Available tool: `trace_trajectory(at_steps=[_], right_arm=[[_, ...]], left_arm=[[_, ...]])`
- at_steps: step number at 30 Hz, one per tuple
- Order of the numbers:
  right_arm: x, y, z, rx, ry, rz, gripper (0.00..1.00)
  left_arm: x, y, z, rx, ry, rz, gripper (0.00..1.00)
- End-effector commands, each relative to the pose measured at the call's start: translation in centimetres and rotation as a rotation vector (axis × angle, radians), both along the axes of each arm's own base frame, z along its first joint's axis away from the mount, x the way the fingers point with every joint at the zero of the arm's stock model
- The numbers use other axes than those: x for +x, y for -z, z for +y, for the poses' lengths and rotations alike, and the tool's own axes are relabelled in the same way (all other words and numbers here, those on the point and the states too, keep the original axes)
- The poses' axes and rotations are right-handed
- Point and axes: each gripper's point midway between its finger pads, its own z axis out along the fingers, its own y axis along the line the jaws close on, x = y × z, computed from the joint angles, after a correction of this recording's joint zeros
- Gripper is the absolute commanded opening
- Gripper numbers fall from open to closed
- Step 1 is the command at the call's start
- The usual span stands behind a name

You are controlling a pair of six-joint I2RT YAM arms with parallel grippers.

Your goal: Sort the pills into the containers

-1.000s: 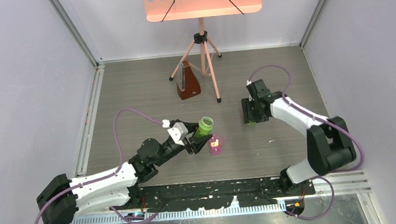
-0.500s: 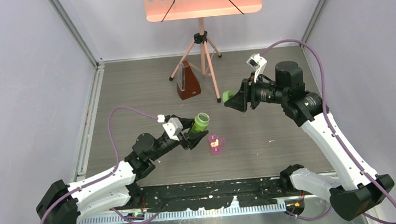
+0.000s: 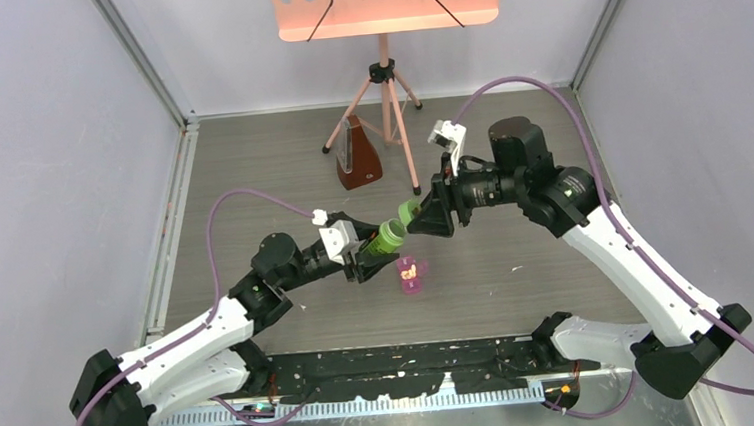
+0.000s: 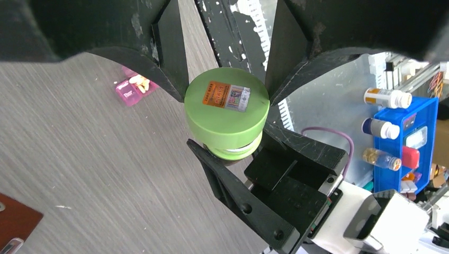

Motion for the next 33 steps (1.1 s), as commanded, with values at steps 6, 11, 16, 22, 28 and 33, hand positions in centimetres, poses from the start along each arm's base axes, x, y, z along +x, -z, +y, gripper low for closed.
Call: trace_trajectory(at_steps=[6,11,16,22,28,33], right_arm=[[-1.0,0.1,1.1,-0.056,-0.062,-0.047,0.58],[-1.1,0.8,1.5,-0.094,-0.088,-0.037,0.58],[-1.2,1.6,1.9,-0.122,-0.111,-0.025,0.58],[-1.3,1.9,2.3,-0.131,-0.12,-0.021,0.58],[-1.7,2.1,2.7,-0.135,-0.153,-0.022,0.58],[-2.2,3.3,2.6,-0.186,-0.191,-0.006,0.58]], left_arm=[[-0.4,-2.7,-0.2,-0.021,0.049,-0.061,0.0],[-0.7,-2.5,-0.5,-0.005,0.076,-0.056,0.0],[-0.6,-2.6,-0.5,-0.004,0.079,-0.059,0.0],[-0.5,-2.6,-0.5,-0.004,0.081,-0.057,0.0],[-0.8,-2.4,-0.6,0.005,0.105,-0.052,0.0],[-1.1,-2.2,-0.6,0.022,0.127,-0.047,0.0]])
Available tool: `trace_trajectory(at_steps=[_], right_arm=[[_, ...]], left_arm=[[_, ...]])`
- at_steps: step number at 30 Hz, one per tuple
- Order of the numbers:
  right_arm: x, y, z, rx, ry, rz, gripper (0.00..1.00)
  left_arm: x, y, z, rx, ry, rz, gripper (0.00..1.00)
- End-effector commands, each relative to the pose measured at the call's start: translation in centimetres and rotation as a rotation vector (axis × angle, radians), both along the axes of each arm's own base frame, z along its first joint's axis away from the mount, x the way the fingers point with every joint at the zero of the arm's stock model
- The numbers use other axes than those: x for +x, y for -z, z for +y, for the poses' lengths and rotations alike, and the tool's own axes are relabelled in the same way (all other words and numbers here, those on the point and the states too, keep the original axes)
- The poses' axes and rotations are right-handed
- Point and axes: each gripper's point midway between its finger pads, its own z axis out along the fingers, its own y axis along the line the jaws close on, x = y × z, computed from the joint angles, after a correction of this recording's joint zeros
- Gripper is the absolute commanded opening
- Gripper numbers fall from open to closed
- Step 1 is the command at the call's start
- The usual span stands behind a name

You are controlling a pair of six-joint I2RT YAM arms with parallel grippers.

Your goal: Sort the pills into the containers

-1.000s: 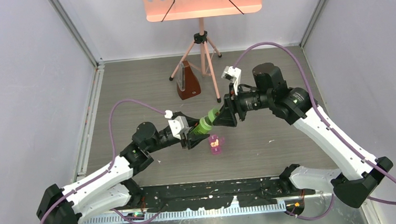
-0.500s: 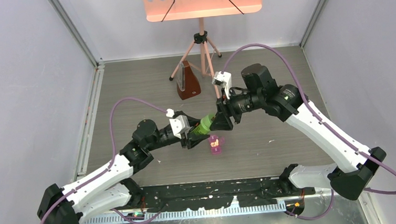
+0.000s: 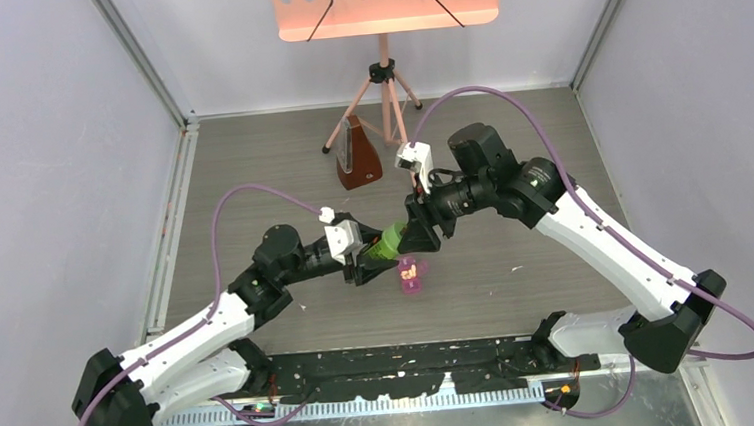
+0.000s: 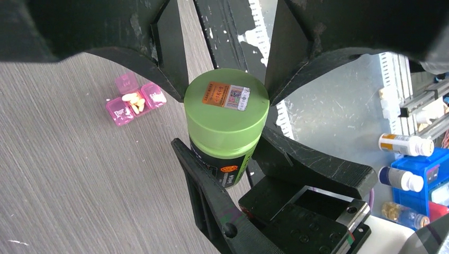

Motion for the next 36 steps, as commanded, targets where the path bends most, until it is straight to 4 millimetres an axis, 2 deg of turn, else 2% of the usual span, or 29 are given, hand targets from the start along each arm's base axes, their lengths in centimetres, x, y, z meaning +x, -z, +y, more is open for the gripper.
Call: trace_trajectory(at_steps=[1,12,23,30,33,36], right_arm=[[-0.5,-0.6,0.3,-0.012,-0.056,-0.034,0.58],[-0.4,1.0,0.2,-0.102,-0.08,-0.087,0.59],[-0.5,1.4,-0.2,-0.145,-0.16,-0.158,0.55],[-0.3,0.7,-0.7,-0.137,-0.187,-0.281,0.53],[-0.3,0.4,-0.6,-0.115,-0.188,-0.316,0.53],[-0.3,0.4,0.0,-0.095,-0.165,-0.275,0.53]], left_arm=[[-0.1,-3.5,-0.4,-0.056,0.036,-0.072,0.0],[-1.0,-3.5,-0.8,-0.028,0.14,-0.018,0.0],[-3.4,-2.2,-0.8,0.053,0.309,0.046,0.0],[-4.7,-2.1,-0.6,0.072,0.393,0.081,0.0],[-4.4,-2.3,-0.6,0.068,0.381,0.081,0.0],[-3.7,-2.8,-0.8,0.037,0.34,0.07,0.0]])
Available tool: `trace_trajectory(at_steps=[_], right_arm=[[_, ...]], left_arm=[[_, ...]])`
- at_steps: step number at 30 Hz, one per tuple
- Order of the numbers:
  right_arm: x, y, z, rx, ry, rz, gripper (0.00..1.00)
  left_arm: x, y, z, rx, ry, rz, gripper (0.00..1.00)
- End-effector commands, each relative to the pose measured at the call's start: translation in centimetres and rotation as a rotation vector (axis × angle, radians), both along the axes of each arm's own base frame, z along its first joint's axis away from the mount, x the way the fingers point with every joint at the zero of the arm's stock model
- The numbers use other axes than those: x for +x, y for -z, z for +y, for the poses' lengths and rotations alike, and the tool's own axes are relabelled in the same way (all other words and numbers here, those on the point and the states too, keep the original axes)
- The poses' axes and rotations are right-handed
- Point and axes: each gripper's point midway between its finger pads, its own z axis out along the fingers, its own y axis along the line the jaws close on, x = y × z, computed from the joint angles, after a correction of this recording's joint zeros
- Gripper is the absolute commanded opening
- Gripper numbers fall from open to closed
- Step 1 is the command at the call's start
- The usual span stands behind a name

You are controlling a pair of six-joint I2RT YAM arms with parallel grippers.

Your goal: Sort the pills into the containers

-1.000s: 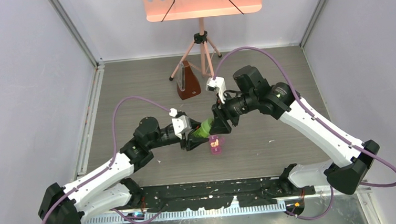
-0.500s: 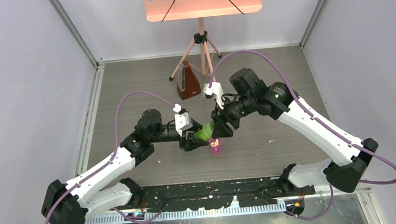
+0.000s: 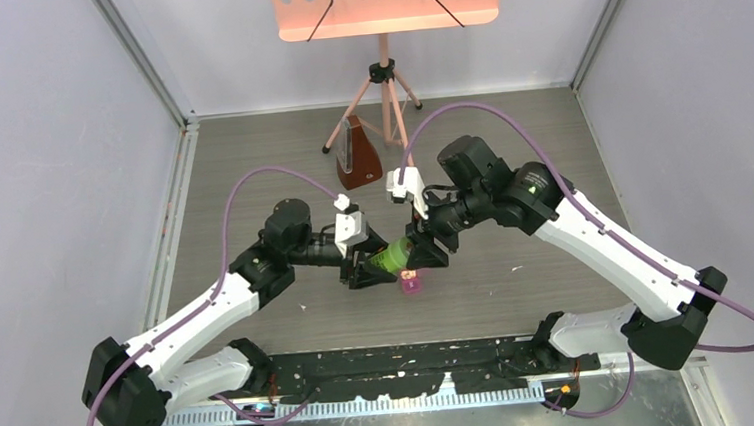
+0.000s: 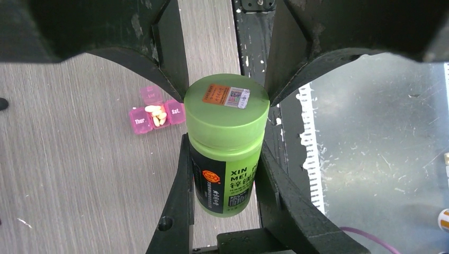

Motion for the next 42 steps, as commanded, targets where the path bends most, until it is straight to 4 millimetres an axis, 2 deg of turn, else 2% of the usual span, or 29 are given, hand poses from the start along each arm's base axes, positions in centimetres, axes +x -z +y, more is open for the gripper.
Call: trace_trajectory(at_steps=[1,6,12,14,19,20,21,26,27,28,30,32,37,39,41,42], right_arm=[[1.6,-1.1,1.1,0.063,0.042,-0.067,0.53],[2.6,0.0,2.2,0.037,0.28,0.157,0.49],[4.5,1.3,3.0,-0.003,0.642,0.368,0.51],[5.4,1.8,3.3,0.018,0.767,0.42,0.52],[8.1,2.1,4.6,0.118,0.97,0.485,0.55],[8.4,1.6,4.8,0.126,0.974,0.48,0.56],[8.7,2.1,4.9,0.104,0.988,0.477,0.58],[9.8,1.2,5.0,0.12,0.984,0.42,0.88],[9.9,0.4,5.0,0.149,0.967,0.393,0.94],[9.8,0.2,4.9,0.157,0.953,0.379,0.96],[9.8,-1.4,4.0,0.201,0.927,0.313,0.98],[9.7,-2.3,3.1,0.209,0.903,0.259,0.99],[9.6,-4.2,1.6,0.215,0.837,0.158,0.97],[9.1,-5.0,1.6,0.22,0.766,0.125,0.97],[7.7,-6.1,1.9,0.228,0.635,0.09,0.98],[6.4,-6.6,2.5,0.233,0.523,0.081,0.99]], left_arm=[[-0.2,-4.5,-0.7,-0.136,0.034,-0.107,0.0],[2.6,-4.8,-0.6,-0.158,-0.117,-0.195,0.0],[6.8,-5.2,0.9,-0.163,-0.353,-0.392,0.0],[7.4,-5.1,1.0,-0.16,-0.373,-0.425,0.0],[7.5,-3.2,0.9,-0.116,-0.356,-0.45,0.0],[7.5,-2.9,1.1,-0.114,-0.363,-0.452,0.0],[7.7,-2.6,1.3,-0.107,-0.38,-0.452,0.0],[8.3,-0.7,1.8,-0.053,-0.41,-0.439,0.0],[8.3,-0.4,1.9,-0.035,-0.412,-0.432,0.0],[8.3,-0.1,2.1,-0.02,-0.418,-0.424,0.0],[8.0,0.1,2.7,-0.003,-0.424,-0.403,0.0],[7.3,0.4,3.1,-0.002,-0.411,-0.395,0.0],[5.7,0.4,3.4,0.003,-0.36,-0.359,0.0],[5.3,0.2,3.3,-0.009,-0.347,-0.353,0.0],[4.9,0.3,3.2,-0.004,-0.327,-0.342,0.0],[4.7,0.2,3.2,-0.001,-0.311,-0.336,0.0]])
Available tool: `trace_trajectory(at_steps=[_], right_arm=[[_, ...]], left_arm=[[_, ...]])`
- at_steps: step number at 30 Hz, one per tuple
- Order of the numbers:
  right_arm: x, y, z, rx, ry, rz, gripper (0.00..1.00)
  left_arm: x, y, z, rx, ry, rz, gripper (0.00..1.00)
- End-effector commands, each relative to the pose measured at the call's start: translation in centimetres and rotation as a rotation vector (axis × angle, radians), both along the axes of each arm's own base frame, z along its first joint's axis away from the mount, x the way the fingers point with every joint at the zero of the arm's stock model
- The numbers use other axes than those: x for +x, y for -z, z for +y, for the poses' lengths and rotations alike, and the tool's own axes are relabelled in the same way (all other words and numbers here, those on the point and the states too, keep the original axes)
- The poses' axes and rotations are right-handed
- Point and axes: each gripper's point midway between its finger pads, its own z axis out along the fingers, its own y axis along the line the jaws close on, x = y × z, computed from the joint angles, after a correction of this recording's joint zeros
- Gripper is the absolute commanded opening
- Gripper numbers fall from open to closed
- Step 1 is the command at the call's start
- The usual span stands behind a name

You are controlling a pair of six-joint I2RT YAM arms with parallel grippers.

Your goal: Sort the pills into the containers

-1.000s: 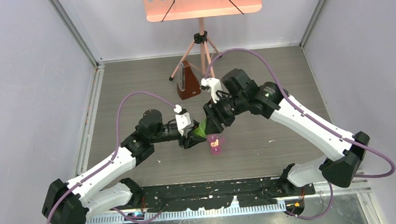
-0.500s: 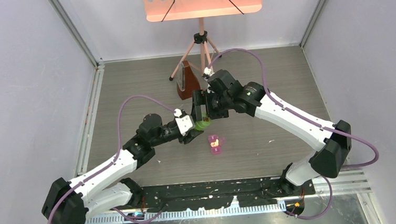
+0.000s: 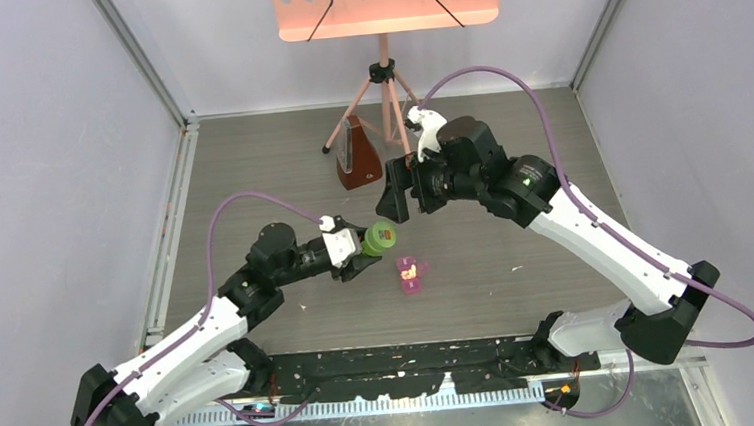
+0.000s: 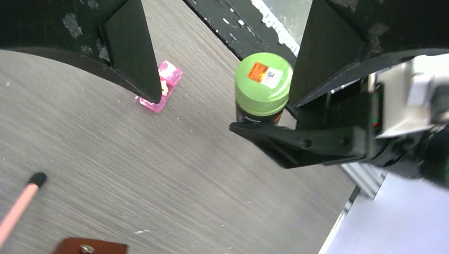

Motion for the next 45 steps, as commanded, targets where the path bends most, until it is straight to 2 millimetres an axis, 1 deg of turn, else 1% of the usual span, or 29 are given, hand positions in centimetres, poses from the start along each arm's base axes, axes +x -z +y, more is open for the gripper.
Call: trace_trajectory(at_steps=[1,2,3,4,5,7,10,11,12,14,17,21,26,32,34,37,41,43,45], right_arm=[[-3.0,-4.1,0.9,0.037,-0.31,-0.159,0.99],[-4.0,-4.3,1.2,0.041,-0.392,-0.172,0.99],[-4.7,-4.2,1.2,0.034,-0.43,-0.166,0.99],[-5.0,-3.7,0.9,0.0,-0.46,-0.179,0.99],[-5.0,-3.5,0.8,-0.017,-0.469,-0.187,0.99],[-5.2,-2.5,0.3,-0.079,-0.507,-0.206,0.99],[-6.0,-1.6,0.1,-0.128,-0.575,-0.217,1.0],[-6.2,-1.4,0.2,-0.128,-0.596,-0.213,1.0],[-6.5,-1.2,0.3,-0.135,-0.615,-0.217,0.98],[-6.5,-0.7,0.4,-0.156,-0.625,-0.221,0.97],[-6.4,-0.1,0.8,-0.178,-0.637,-0.22,0.97],[-7.2,0.0,1.7,-0.143,-0.692,-0.206,1.0],[-7.1,1.2,1.9,-0.159,-0.697,-0.171,0.99],[-7.0,2.2,2.3,-0.151,-0.703,-0.155,0.95],[-6.9,2.4,2.5,-0.147,-0.701,-0.159,0.95],[-6.6,2.7,2.7,-0.146,-0.688,-0.164,0.98],[-6.1,3.2,3.0,-0.155,-0.67,-0.154,1.0],[-6.1,3.4,3.2,-0.153,-0.665,-0.144,0.97],[-6.1,3.6,3.4,-0.144,-0.659,-0.131,0.9]], left_arm=[[-1.4,-1.1,-0.3,-0.011,0.076,0.014,0.0],[-1.8,-1.2,-0.4,-0.009,0.097,0.02,0.0],[-2.1,-1.4,-0.5,-0.009,0.112,0.023,0.0],[-2.4,-1.4,-0.5,-0.008,0.127,0.028,0.0],[-2.6,-1.6,-0.5,-0.009,0.138,0.03,0.0],[-2.9,-1.7,-0.5,-0.001,0.156,0.034,0.0],[-3.1,-1.7,-0.5,0.019,0.175,0.039,0.0],[-3.1,-1.8,-0.5,0.023,0.176,0.037,0.0],[-3.0,-1.9,-0.5,0.023,0.177,0.032,0.0],[-3.2,-1.4,-0.4,0.042,0.181,0.052,0.0],[-3.2,-1.4,-0.5,0.052,0.187,0.057,0.0],[-3.2,-1.3,-0.7,0.064,0.201,0.064,0.0],[-2.9,-1.1,-0.6,0.078,0.192,0.068,0.0],[-3.1,-1.0,-0.5,0.082,0.2,0.062,0.0],[-3.1,-1.2,-0.6,0.078,0.204,0.059,0.0],[-3.1,-1.5,-0.7,0.072,0.208,0.056,0.0],[-3.0,-1.5,-0.7,0.069,0.207,0.054,0.0],[-2.9,-1.5,-0.7,0.067,0.203,0.055,0.0],[-2.9,-1.5,-0.7,0.065,0.203,0.055,0.0]])
